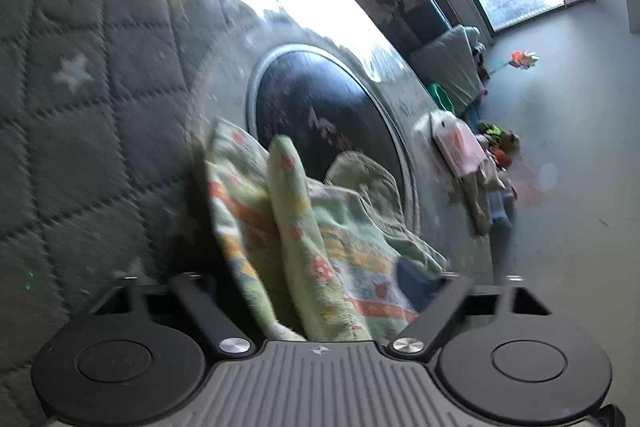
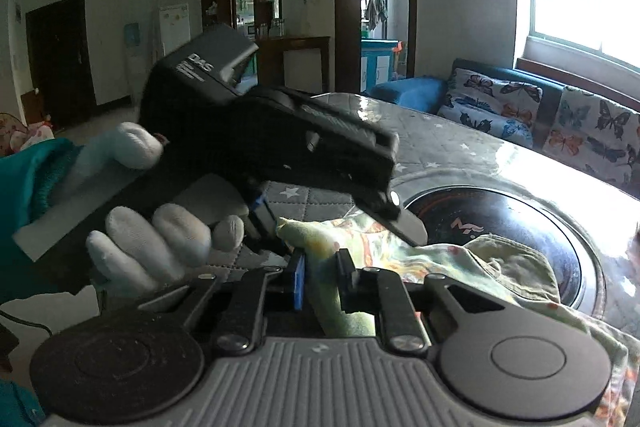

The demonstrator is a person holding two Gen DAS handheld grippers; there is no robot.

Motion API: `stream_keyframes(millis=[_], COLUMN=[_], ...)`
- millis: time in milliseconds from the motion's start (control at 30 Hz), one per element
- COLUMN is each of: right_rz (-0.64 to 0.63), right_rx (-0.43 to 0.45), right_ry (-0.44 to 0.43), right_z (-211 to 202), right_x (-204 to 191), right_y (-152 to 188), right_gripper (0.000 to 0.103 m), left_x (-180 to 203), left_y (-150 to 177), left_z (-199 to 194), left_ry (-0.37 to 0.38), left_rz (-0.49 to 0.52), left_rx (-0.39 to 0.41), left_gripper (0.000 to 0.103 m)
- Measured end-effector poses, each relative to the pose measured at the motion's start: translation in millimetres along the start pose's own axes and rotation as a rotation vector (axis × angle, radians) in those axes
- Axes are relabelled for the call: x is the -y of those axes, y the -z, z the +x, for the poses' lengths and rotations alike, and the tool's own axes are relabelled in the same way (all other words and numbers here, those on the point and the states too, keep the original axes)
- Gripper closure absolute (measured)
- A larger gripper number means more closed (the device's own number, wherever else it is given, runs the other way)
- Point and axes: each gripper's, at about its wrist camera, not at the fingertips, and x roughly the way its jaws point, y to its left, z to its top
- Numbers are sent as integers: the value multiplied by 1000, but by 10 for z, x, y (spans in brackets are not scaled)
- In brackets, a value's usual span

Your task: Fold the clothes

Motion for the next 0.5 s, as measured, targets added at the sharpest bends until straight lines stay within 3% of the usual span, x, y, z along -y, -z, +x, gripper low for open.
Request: stream_keyframes(millis=[67,167,333,400,500], right_rz=[6,9,58,102,190], right_rx=[-2,-3,11,21,16], right_ry=[-9,-24,-5,40,142], right_z=[-13,-34,-218,-326,-469], right_x=[14,22,133,256,573], right_y=[13,30,112,170,291], right_gripper=[88,83,70,58,49], left_x=[-32,-78,-166,-166,-133], left_y=[18,47,61,69,85], left_z=[54,80,65,64,67], left_ry=[17,21,37,40,33], left_rz=[-12,-16,-27,-17,11], left_rx=[-20,-21,-18,-15,-10], left_gripper=[54,68,74,74,74])
